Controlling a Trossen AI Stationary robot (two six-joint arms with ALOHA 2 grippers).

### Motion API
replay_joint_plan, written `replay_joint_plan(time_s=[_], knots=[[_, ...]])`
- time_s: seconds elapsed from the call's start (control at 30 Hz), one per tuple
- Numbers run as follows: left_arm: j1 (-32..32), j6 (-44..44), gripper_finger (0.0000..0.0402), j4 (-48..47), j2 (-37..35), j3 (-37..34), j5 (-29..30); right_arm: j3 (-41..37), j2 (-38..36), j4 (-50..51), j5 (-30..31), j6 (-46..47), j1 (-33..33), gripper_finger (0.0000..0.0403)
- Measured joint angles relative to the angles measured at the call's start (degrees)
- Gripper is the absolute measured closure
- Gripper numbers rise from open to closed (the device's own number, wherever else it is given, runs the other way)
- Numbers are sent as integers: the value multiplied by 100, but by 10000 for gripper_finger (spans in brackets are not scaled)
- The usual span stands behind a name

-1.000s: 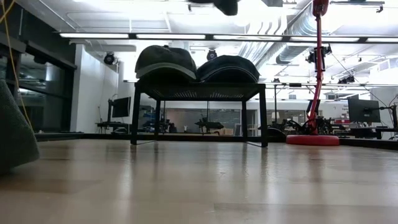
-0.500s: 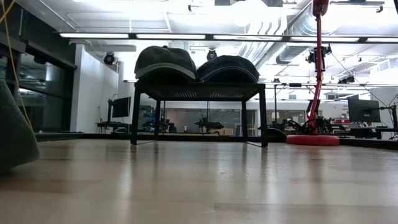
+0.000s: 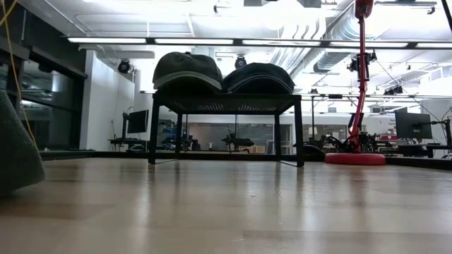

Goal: Pick & Place hat
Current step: Stack the dark blue cap on top of the other dark blue caps on the shelf

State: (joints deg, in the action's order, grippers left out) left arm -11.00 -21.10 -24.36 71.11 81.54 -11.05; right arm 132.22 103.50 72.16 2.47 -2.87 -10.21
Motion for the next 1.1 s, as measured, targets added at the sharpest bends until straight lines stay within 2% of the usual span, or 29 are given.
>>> replay_joint_plan(time_s=[0.17,0.43,0.7,0.8,1.1], knots=[[0,36,401,16,0,0,8,1,-70,84,55,98,-8,249],[11,166,401,18,0,-2,35,2,-87,216,67,139,-8,362],[13,313,401,25,0,-2,37,2,-87,222,198,284,-8,363],[11,399,389,23,0,-2,263,2,-87,253,217,279,-8,363],[11,922,273,-16,-137,-9,1028,4,-125,392,346,301,-7,363]])
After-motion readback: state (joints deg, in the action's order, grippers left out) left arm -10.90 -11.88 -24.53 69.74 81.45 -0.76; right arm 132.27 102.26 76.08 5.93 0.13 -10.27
